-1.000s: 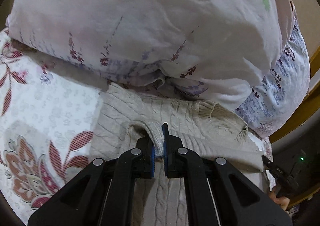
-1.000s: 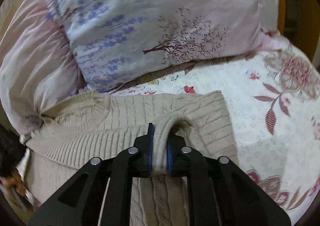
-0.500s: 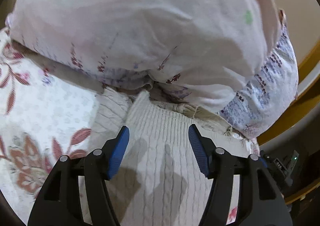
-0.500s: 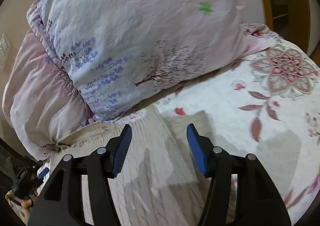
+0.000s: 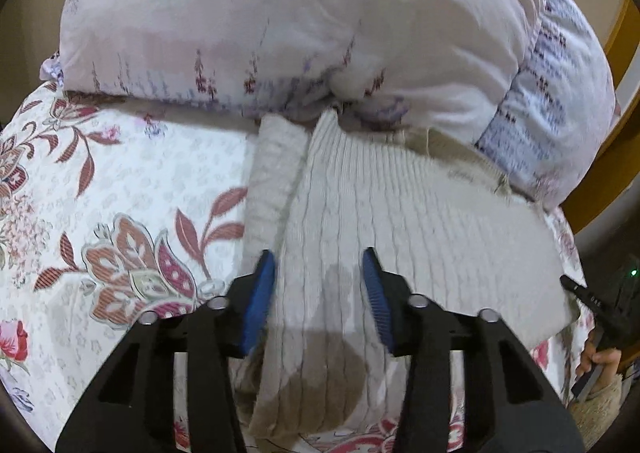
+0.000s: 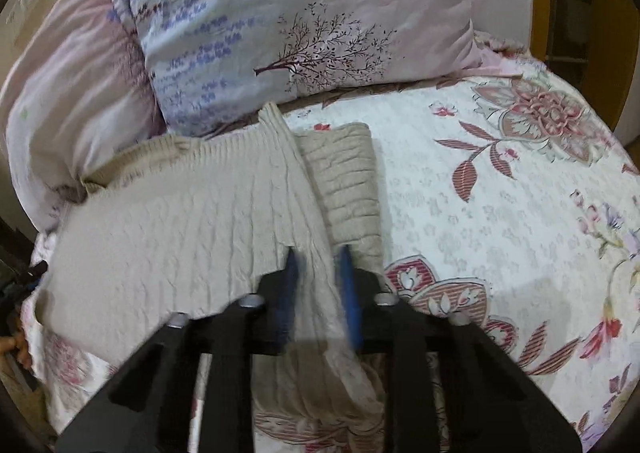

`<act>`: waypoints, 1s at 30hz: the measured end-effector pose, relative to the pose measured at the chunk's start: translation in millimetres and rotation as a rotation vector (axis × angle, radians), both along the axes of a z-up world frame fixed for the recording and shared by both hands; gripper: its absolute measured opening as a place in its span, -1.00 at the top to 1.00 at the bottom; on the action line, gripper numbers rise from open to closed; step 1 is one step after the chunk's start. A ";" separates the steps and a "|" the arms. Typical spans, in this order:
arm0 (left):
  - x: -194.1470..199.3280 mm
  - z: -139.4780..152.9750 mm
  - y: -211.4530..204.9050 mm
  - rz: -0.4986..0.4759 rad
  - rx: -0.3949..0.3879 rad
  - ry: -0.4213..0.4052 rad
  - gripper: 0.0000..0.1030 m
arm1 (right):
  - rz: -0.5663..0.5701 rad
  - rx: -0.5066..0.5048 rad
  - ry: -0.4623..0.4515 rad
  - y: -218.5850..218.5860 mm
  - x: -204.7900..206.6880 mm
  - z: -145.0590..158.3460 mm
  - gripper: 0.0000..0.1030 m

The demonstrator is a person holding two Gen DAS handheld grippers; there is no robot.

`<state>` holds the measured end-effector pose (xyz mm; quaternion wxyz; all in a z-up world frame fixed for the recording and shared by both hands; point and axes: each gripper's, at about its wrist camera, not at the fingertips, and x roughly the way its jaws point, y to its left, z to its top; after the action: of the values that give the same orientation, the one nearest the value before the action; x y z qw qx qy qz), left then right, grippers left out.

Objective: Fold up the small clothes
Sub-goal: 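Fold the hem toward the collar with both grippers and release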

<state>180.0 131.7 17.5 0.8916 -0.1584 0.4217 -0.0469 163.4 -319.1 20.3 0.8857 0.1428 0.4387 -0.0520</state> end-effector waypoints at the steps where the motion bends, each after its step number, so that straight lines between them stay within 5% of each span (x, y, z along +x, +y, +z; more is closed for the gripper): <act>1: 0.7 -2.4 -1.8 -0.002 0.009 0.008 0.30 | 0.000 0.008 -0.005 -0.5 -1.6 1.7 0.83; 7: -0.2 -3.8 0.8 -0.006 0.004 0.023 0.81 | -0.015 0.016 -0.044 0.9 -17.5 16.4 0.86; 19: -17.5 -6.7 0.3 -0.025 0.011 0.012 0.87 | -0.042 -0.101 0.036 15.2 -29.1 3.3 0.86; 23: -15.2 -5.7 2.1 -0.020 -0.012 0.014 0.86 | -0.045 -0.140 0.063 21.6 -21.9 3.3 0.77; 26: -16.5 -0.6 2.7 -0.019 -0.019 0.006 0.79 | -0.038 -0.158 0.016 29.4 -21.9 19.2 0.40; 30: -23.7 15.9 -3.2 -0.013 0.010 -0.066 0.29 | 0.046 -0.119 -0.022 49.9 -10.0 30.3 0.34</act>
<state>156.3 128.5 33.5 0.9055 -0.1497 0.3932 -0.0556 153.4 -269.2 50.6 0.8984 0.0807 0.4281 -0.0561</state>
